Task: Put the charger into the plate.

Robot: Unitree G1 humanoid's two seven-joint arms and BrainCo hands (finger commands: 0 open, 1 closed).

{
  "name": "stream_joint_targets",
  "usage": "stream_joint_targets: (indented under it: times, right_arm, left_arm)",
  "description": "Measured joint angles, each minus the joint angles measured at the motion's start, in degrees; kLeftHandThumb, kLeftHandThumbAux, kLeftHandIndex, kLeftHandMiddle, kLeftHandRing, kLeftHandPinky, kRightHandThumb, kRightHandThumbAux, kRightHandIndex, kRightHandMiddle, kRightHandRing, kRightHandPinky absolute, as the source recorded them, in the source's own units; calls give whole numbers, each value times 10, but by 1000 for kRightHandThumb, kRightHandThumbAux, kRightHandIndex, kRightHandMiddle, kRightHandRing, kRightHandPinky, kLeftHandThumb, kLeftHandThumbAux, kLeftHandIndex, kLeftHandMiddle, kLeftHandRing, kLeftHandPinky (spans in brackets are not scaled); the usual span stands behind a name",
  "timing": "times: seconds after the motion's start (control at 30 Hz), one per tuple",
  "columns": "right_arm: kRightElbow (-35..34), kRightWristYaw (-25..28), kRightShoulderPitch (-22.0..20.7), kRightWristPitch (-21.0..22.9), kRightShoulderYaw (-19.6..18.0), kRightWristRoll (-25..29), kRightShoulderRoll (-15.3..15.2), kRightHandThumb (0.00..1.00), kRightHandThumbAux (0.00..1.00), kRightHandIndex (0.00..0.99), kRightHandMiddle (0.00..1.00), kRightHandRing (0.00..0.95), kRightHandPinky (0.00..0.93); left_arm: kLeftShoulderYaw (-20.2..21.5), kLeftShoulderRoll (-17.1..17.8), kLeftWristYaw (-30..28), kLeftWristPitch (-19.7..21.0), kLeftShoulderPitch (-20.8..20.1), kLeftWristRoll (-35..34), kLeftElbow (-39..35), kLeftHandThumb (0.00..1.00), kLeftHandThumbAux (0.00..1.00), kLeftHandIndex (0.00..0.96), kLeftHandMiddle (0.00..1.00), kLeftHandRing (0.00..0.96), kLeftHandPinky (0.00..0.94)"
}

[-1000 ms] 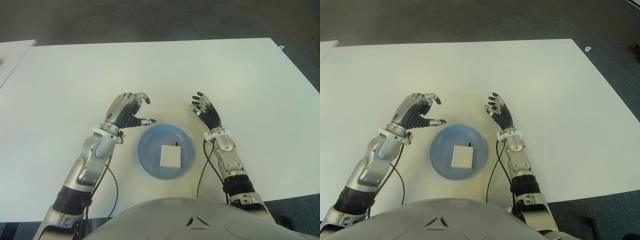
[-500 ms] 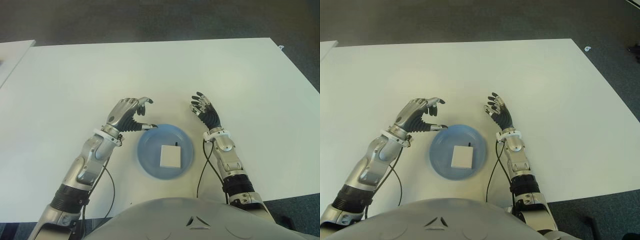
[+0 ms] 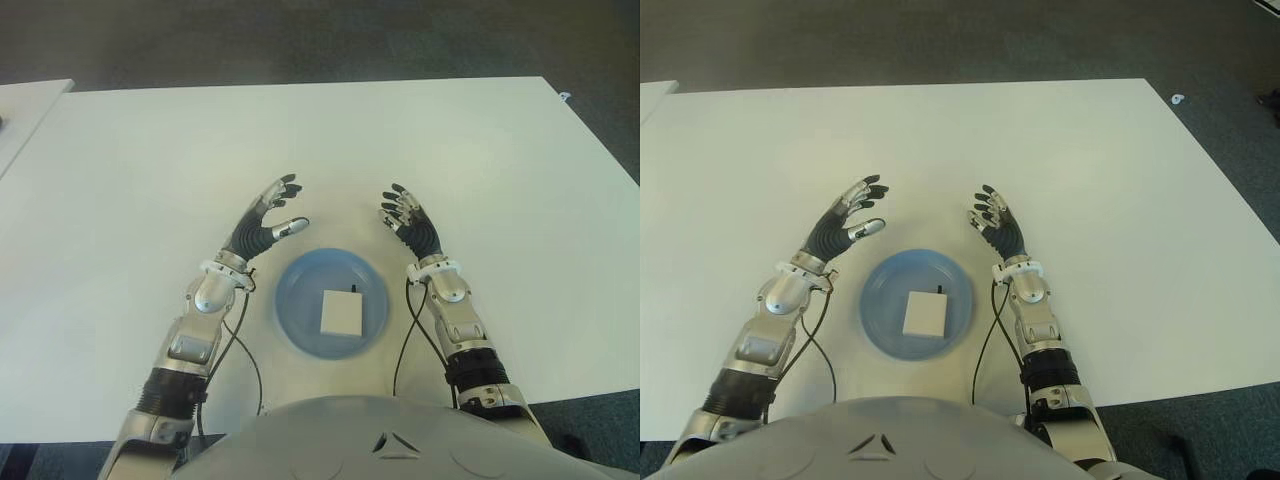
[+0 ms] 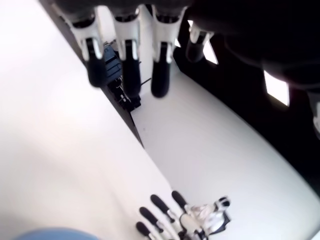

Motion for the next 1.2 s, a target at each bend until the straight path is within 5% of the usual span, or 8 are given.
stream_joint_targets:
  times: [0.4,0.73,1.2]
  right_arm:
    - [0,3,0,0,-2,0,-1,213,630,0,177,187,159]
    - [0,3,0,0,-5,0,-2,186,612,0,165,181,153]
    - [-5,8,4,4,-8,3,-4,176,593,0,157,177,164]
  left_arm:
    - [28,-41,8,-75,-1,-40,80,3,481,0,0,0,0]
    - [55,-43,18,-141,-16,-37,180,0,459,0,0,0,0]
    - [75,-69,98,-162,-33,-15,259,0,463,0,0,0,0]
